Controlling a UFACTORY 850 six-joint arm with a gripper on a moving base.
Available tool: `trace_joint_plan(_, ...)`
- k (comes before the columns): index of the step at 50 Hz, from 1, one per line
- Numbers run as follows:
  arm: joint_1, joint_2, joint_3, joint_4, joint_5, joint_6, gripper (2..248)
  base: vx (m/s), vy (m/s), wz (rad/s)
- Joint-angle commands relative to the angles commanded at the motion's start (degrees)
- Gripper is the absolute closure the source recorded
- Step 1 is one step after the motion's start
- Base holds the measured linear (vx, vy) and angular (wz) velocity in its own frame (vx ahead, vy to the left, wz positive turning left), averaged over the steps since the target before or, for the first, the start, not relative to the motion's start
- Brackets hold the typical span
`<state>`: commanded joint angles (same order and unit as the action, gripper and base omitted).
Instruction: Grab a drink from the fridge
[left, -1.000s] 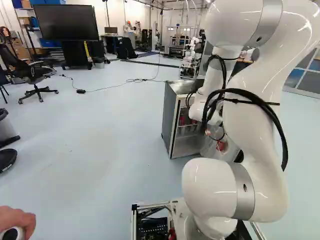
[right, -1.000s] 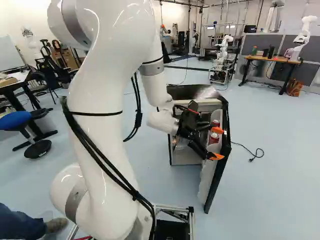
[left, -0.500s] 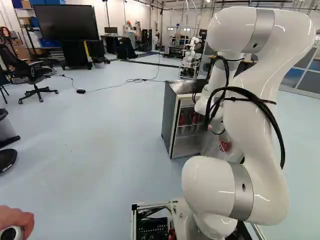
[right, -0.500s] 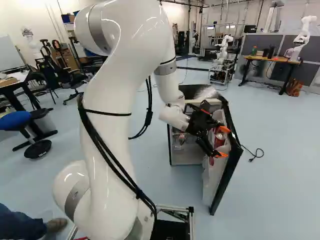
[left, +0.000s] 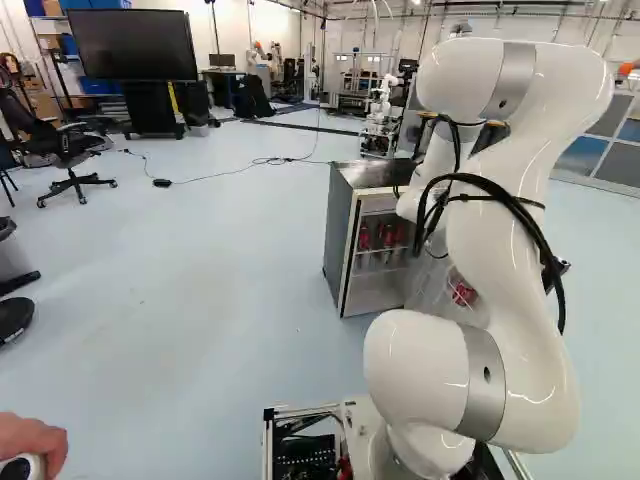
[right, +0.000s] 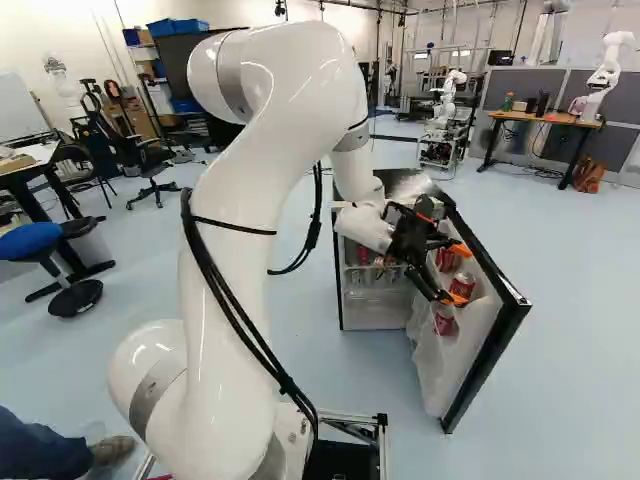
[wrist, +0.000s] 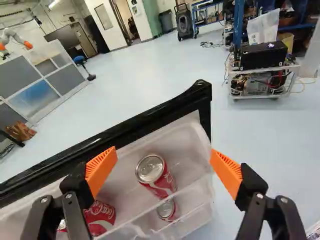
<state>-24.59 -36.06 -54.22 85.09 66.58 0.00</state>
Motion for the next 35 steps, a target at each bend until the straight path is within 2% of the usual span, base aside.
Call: trace_joint_plan(35,-0.6,-7.0,-12.6,0.0,0.0,0.0,3,0.000,0.000,0.000)
